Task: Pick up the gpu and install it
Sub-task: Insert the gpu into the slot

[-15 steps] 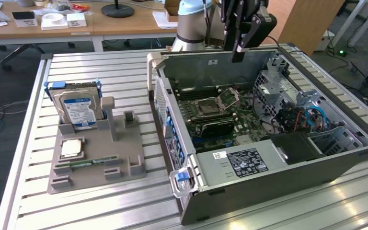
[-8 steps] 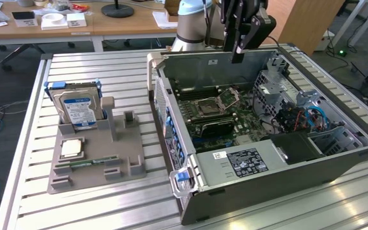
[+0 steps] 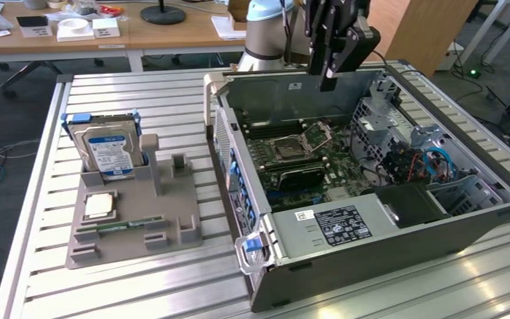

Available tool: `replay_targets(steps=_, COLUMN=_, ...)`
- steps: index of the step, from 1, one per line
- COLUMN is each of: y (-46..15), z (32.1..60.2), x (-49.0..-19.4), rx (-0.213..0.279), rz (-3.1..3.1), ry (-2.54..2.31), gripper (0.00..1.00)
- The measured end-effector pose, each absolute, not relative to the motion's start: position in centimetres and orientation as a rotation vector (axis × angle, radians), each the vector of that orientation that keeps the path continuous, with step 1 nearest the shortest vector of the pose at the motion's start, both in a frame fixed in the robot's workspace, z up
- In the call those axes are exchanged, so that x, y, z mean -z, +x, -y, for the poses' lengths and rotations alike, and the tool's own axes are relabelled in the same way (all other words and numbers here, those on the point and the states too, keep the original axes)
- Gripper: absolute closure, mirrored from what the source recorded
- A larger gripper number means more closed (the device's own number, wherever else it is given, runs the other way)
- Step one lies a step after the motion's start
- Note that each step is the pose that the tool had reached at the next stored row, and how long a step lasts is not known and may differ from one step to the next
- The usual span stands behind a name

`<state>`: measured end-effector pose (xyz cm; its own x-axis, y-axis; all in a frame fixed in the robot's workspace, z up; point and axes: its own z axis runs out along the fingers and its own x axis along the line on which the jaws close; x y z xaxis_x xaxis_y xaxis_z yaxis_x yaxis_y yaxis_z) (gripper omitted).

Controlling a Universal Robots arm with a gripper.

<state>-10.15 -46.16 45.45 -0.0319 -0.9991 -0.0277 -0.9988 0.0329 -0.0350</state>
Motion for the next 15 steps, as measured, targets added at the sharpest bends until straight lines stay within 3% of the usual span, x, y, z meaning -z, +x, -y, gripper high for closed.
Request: replay_targets(steps=15, y=-10.2, z=46.2, x=-43.2, rx=0.008, rz=-2.232, ry=-2.149, gripper=0.55)
